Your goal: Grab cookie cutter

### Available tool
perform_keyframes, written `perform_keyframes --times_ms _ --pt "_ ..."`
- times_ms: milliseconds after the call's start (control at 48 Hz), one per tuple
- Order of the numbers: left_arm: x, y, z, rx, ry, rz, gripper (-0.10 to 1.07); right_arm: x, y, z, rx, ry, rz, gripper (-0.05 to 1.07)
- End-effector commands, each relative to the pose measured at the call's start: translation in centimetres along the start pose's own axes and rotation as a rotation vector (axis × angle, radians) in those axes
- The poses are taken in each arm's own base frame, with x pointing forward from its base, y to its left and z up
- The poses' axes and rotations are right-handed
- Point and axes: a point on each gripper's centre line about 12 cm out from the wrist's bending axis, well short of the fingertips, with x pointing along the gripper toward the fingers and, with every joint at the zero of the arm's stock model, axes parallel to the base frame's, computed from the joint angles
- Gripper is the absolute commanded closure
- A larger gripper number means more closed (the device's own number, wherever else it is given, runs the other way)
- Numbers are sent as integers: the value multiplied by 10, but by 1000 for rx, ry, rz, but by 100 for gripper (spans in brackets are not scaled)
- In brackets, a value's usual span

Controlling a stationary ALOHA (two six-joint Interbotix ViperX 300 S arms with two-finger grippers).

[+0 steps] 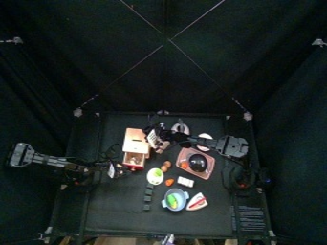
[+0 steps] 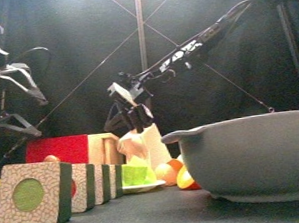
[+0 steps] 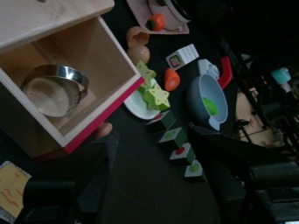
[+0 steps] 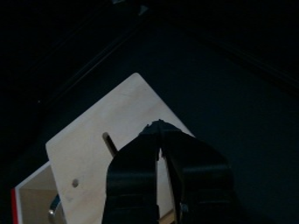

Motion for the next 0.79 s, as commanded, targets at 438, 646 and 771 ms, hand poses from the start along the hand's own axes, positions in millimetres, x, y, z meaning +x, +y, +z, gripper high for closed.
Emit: perform_keyframes --times_ms 438,646,771 --pt "-25 10 13 158 -167 -50 2 -42 122 -12 53 54 79 76" --pt "-28 33 32 93 -267 80 2 -25 133 -32 45 91 76 50" --pt "-34 45 45 55 -363 146 2 -19 137 -41 36 113 50 45"
